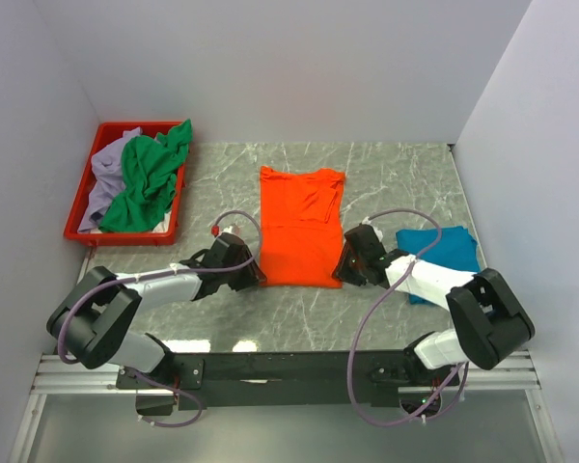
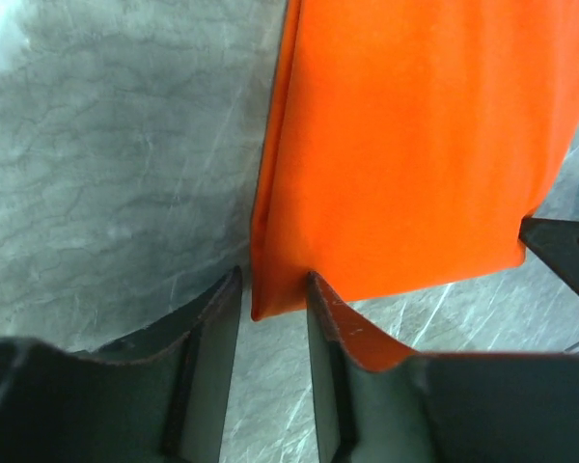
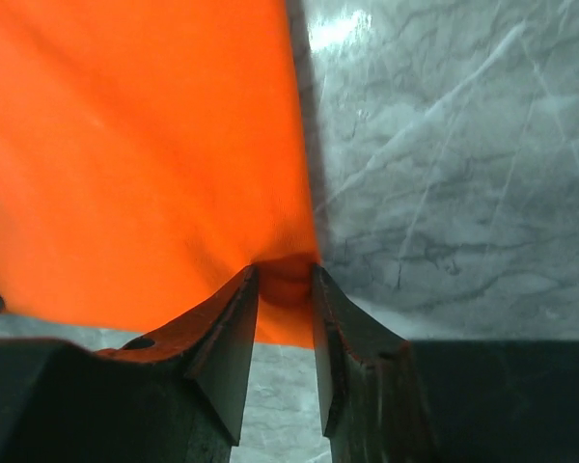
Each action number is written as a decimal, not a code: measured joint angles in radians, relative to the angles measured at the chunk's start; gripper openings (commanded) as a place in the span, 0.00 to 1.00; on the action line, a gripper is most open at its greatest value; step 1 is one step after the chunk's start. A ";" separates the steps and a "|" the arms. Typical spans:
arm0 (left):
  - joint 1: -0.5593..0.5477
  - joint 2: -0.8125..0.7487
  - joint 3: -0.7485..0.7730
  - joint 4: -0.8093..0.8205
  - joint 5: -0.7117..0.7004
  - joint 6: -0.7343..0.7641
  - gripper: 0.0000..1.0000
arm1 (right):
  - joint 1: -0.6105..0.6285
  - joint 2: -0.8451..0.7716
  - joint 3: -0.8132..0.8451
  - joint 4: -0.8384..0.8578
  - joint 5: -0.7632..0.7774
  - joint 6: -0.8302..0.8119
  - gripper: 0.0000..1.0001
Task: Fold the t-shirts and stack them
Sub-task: Fold the tshirt
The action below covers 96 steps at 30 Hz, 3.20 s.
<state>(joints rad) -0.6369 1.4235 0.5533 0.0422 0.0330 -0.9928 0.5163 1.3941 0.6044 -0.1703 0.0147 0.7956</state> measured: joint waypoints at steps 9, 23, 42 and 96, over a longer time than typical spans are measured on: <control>-0.019 0.001 0.000 -0.011 -0.013 -0.002 0.28 | 0.034 -0.042 -0.034 -0.002 0.049 -0.002 0.41; -0.034 0.003 -0.003 -0.014 -0.018 -0.027 0.20 | 0.034 -0.091 -0.063 -0.027 0.025 -0.011 0.44; -0.112 -0.154 -0.091 -0.096 0.003 -0.073 0.01 | 0.038 -0.313 -0.179 -0.074 -0.116 -0.031 0.00; -0.167 -0.372 0.047 -0.323 -0.010 0.009 0.46 | -0.136 0.787 1.144 -0.431 0.048 -0.166 0.42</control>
<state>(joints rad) -0.8036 1.0519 0.6003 -0.2810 0.0235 -0.9836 0.3805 2.1807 1.7481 -0.6010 0.0631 0.6300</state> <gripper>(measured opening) 0.465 0.415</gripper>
